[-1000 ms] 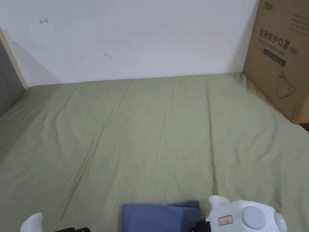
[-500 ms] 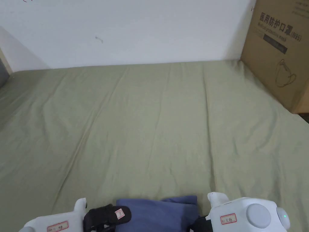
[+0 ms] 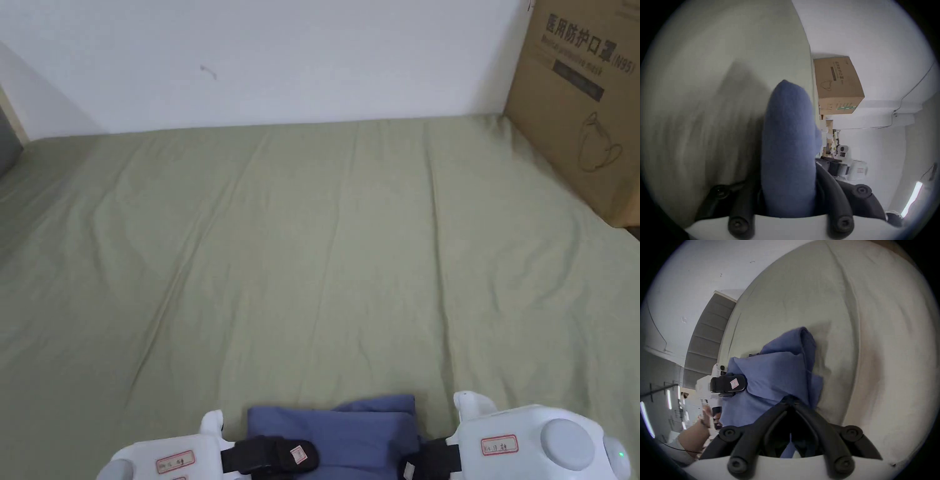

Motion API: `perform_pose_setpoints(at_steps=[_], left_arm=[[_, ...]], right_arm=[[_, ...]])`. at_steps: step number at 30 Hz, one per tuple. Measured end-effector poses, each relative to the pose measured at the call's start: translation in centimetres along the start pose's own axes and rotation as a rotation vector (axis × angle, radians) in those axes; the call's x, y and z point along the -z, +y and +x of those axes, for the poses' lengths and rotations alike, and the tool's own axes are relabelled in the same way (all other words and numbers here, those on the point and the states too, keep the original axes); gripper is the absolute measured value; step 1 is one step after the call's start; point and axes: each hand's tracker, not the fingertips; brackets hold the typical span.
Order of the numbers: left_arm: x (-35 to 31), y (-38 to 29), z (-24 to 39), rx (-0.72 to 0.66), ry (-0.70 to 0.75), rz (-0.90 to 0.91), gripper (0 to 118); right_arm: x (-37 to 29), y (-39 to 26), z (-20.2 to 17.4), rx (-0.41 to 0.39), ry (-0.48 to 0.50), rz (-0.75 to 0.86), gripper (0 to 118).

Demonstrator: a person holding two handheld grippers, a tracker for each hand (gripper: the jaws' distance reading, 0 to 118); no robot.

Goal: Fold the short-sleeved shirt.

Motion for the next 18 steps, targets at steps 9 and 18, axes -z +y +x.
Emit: perform_pose_setpoints(at_steps=[9,18], left_arm=[[-12.1,2.9,7.7,0.298,0.151,0.133,20],[-26.0,9.7,7.1,0.405,0.727,0.230,20]], right_arm=[[-8.0,-0.8,-5.5,-0.218,-0.089,0.197,0],[-11.2,-2.4,-8.7,-0.304,-0.176,0.217,0]])
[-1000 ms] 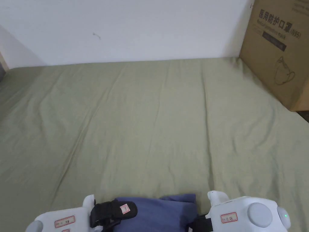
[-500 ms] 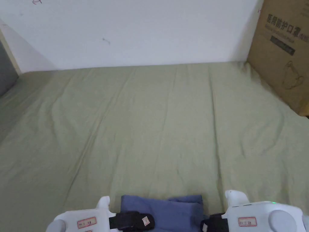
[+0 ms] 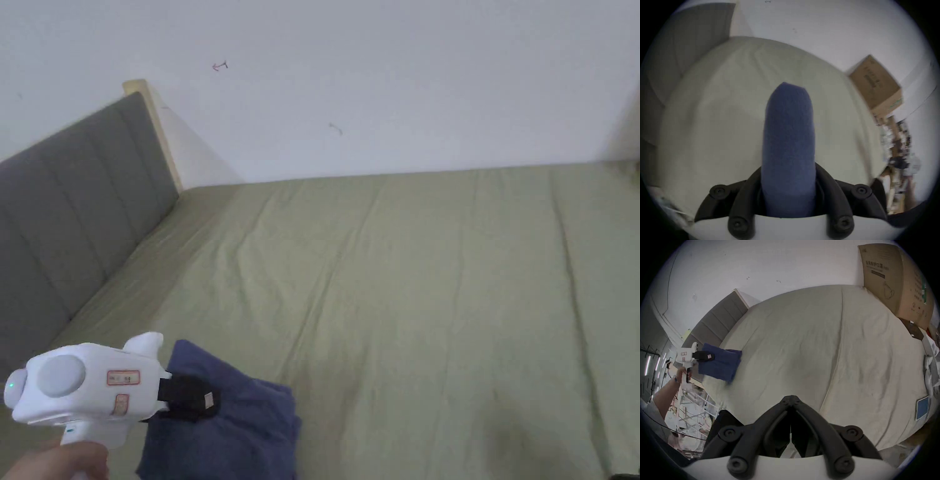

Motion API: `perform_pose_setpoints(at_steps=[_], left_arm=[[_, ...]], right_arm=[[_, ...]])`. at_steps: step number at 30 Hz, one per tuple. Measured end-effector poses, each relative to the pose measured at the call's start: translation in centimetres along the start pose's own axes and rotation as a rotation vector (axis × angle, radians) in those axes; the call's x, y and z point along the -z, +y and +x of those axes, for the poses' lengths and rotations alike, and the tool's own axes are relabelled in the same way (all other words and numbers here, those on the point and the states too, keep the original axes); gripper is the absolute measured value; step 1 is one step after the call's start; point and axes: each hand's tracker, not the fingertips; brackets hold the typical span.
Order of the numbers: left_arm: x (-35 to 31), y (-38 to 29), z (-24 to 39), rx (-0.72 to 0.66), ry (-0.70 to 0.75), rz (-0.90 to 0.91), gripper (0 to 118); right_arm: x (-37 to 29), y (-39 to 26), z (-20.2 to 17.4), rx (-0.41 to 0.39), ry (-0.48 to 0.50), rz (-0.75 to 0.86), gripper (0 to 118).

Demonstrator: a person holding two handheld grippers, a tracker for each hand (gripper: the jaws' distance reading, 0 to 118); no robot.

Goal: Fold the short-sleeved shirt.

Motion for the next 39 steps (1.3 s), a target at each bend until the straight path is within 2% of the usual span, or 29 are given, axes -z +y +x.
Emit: perform_pose_setpoints(at_steps=[4,5,6,7,8,9,10,11,18,20,21,23,24,27,30,33,34,39], left_arm=[[0.8,1.3,-2.6,0.160,0.296,-0.014,21],[1.1,1.5,-3.0,0.185,0.353,-0.021,23],[1.5,1.7,-3.4,0.204,0.408,-0.028,32],[1.5,1.7,-3.5,0.221,0.441,-0.024,43],[1.7,1.8,-3.8,0.230,0.472,-0.022,61],[1.7,1.9,-4.1,0.232,0.497,-0.015,94],[1.7,2.0,-4.5,0.227,0.517,-0.019,113],[1.7,2.0,-5.1,0.219,0.508,-0.024,118],[-0.2,0.8,-5.8,0.169,0.507,0.027,117],[-1.2,-0.3,-3.8,0.113,0.415,0.055,111],[-1.2,-0.8,-2.7,0.085,0.341,0.033,90],[-0.9,-2.3,-0.2,0.075,0.222,0.013,25],[-0.7,-2.8,1.7,0.106,0.197,0.033,4],[-0.6,-4.7,9.5,0.185,0.192,0.080,4],[-1.5,-5.3,15.6,0.138,0.038,0.180,3],[-3.3,-5.9,21.2,0.107,-0.044,0.342,3],[-4.0,-6.1,23.0,0.110,-0.066,0.392,3],[-6.5,-7.0,28.4,0.192,0.013,0.666,3]], right_arm=[[0.7,-0.7,0.2,0.026,-0.001,-0.036,0],[0.7,-0.8,0.2,0.020,-0.005,-0.045,0],[0.8,-0.8,0.0,0.002,-0.019,-0.059,0],[0.9,-0.8,0.0,-0.024,-0.047,-0.072,0],[1.0,-0.7,0.2,-0.040,-0.063,-0.076,0],[0.9,-0.6,0.1,-0.045,-0.068,-0.073,0],[0.8,-0.5,0.2,-0.043,-0.066,-0.070,0],[0.6,-0.4,0.2,-0.041,-0.065,-0.066,0],[0.3,0.5,0.6,-0.015,-0.076,-0.012,0],[0.3,0.5,0.6,-0.016,-0.080,0.000,0],[0.2,0.5,0.5,-0.017,-0.076,0.008,0],[-0.1,0.4,0.3,-0.018,-0.067,0.022,0],[-0.3,0.4,0.0,-0.020,-0.064,0.027,0],[-0.8,0.6,-0.9,-0.072,-0.094,0.045,0],[-2.0,1.3,-1.9,-0.101,-0.135,0.110,0],[-4.7,2.4,-3.9,-0.097,-0.072,0.235,0],[-5.4,2.9,-4.5,-0.105,-0.082,0.272,0],[-7.9,4.9,-6.5,-0.154,-0.198,0.490,0]])
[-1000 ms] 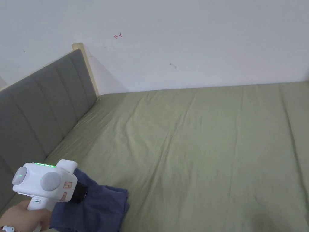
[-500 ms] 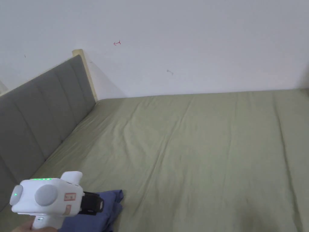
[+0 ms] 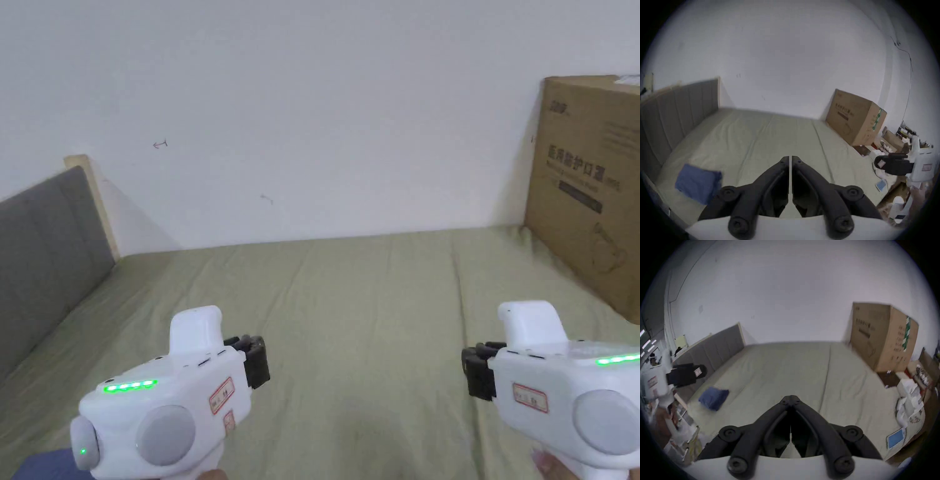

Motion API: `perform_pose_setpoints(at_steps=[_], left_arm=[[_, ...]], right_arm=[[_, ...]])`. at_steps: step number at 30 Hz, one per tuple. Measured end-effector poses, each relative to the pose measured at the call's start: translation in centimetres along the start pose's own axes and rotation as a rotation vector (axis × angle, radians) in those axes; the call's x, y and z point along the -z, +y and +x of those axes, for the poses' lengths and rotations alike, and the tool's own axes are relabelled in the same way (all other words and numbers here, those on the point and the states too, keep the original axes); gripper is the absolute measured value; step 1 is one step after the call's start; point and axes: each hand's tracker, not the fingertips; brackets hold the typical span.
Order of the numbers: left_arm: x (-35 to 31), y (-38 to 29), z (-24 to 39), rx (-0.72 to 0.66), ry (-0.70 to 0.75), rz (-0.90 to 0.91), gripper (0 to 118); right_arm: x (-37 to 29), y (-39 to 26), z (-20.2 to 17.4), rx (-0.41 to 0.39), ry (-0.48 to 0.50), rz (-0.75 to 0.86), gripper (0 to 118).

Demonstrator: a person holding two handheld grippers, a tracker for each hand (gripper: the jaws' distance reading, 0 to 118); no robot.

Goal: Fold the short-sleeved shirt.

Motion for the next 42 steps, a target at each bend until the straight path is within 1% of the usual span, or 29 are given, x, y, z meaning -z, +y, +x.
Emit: perform_pose_setpoints(at_steps=[4,6,7,8,9,10,11,12,13,14,15,16,17,18,20,23,25,27,30,36,42], left_arm=[[-1.6,-0.4,2.9,0.080,0.054,0.125,3],[-2.1,-0.9,3.9,0.136,0.110,0.167,3],[-2.2,-1.2,4.4,0.180,0.137,0.179,3],[-2.0,-1.5,4.8,0.210,0.152,0.187,3],[-2.1,-1.7,5.2,0.251,0.168,0.200,3],[-2.3,-1.9,5.5,0.285,0.182,0.215,3],[-2.5,-2.1,5.6,0.287,0.171,0.231,6],[-2.5,-2.2,5.7,0.280,0.157,0.240,19],[-2.6,-2.2,5.8,0.275,0.146,0.248,41],[-2.6,-2.2,5.9,0.272,0.133,0.253,71],[-2.4,-2.2,6.1,0.275,0.137,0.251,103],[-2.2,-2.1,6.4,0.284,0.152,0.240,113],[-1.9,-2.1,6.5,0.287,0.163,0.225,114],[-1.9,-2.2,6.3,0.270,0.149,0.220,114],[-2.0,-2.6,6.2,0.233,0.117,0.232,114],[-1.5,-2.6,6.1,0.220,0.123,0.209,114],[-1.4,-2.7,5.8,0.212,0.137,0.194,114],[-1.4,-2.7,5.2,0.190,0.131,0.191,114],[-1.5,-2.6,4.7,0.176,0.115,0.185,114],[-1.8,-2.4,4.0,0.155,0.139,0.194,113],[-1.8,-2.2,3.1,0.130,0.142,0.198,112]], right_arm=[[-0.3,0.3,-0.2,-0.056,-0.085,0.191,0],[-0.3,0.2,-0.6,-0.085,-0.103,0.226,0],[-0.3,0.1,-0.7,-0.081,-0.101,0.232,0],[-0.2,0.1,-0.8,-0.078,-0.096,0.235,3],[0.0,0.0,-0.9,-0.075,-0.097,0.241,18],[0.1,-0.1,-1.0,-0.075,-0.103,0.250,29],[0.1,-0.3,-1.0,-0.077,-0.116,0.262,37],[0.2,-0.4,-1.1,-0.079,-0.123,0.269,48],[0.2,-0.4,-1.2,-0.080,-0.126,0.272,58],[0.3,-0.5,-1.2,-0.080,-0.129,0.272,64],[0.3,-0.5,-1.2,-0.081,-0.135,0.267,73],[0.3,-0.5,-1.2,-0.078,-0.133,0.264,86],[0.4,-0.5,-1.2,-0.073,-0.131,0.263,99],[0.5,-0.6,-1.3,-0.071,-0.138,0.257,107],[0.7,-0.7,-1.3,-0.058,-0.159,0.232,108],[0.6,-1.0,-1.2,-0.034,-0.149,0.237,109],[0.9,-1.1,-1.2,-0.050,-0.167,0.236,109],[1.0,-1.1,-1.2,-0.063,-0.179,0.235,111],[0.6,-1.3,-1.3,-0.062,-0.187,0.256,114],[0.2,-1.5,-0.9,-0.073,-0.210,0.303,114],[0.2,-1.6,-0.3,-0.068,-0.221,0.309,115]])
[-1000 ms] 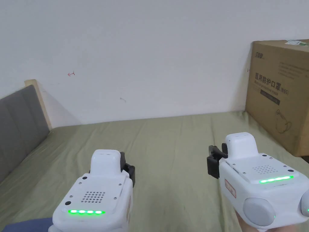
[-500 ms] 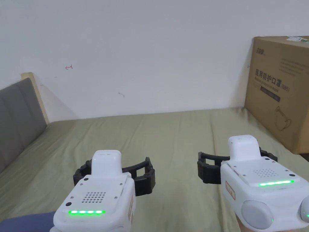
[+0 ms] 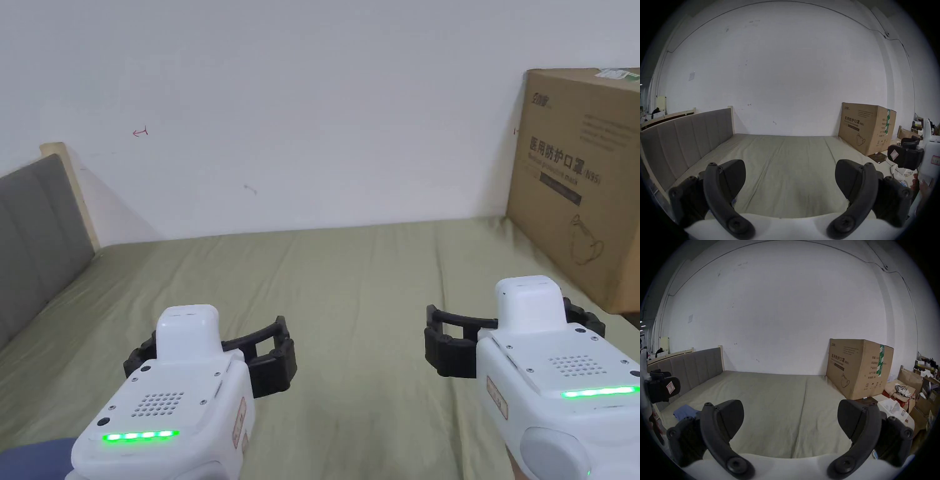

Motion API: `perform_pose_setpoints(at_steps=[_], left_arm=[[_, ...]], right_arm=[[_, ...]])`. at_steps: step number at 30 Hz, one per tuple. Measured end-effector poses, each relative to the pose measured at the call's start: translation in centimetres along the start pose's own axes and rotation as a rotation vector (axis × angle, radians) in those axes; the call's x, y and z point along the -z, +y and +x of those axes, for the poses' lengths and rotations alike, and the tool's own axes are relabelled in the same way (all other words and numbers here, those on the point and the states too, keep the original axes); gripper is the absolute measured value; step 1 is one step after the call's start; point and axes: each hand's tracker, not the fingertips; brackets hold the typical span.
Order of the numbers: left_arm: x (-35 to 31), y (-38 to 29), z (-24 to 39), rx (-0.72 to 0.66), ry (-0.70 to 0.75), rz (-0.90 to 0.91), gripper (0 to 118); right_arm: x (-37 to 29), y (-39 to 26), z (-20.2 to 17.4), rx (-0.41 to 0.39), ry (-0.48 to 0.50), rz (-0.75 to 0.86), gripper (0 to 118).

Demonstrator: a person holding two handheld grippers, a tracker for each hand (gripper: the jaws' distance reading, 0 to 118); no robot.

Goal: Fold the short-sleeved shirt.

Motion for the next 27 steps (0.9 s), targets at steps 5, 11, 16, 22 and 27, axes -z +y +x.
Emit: perform_pose_setpoints(at_steps=[5,11,16,22,27], left_arm=[[0.06,0.10,-0.42,-0.018,0.014,0.007,112],[0.09,-0.13,-0.53,-0.018,-0.008,-0.005,110],[0.27,-0.18,-0.37,-0.013,0.015,-0.006,111],[0.75,-0.03,-0.15,0.002,0.064,-0.015,111],[0.77,0.32,-0.81,-0.043,0.019,-0.023,111]], right_arm=[[0.26,-0.18,0.18,0.006,-0.005,-0.009,115],[0.55,-0.28,0.06,-0.003,0.000,-0.020,115],[0.64,-0.24,-0.02,-0.010,0.004,-0.022,115],[0.74,-0.20,0.05,-0.003,0.010,-0.036,115],[0.74,-0.05,0.19,0.007,0.007,-0.033,115]])
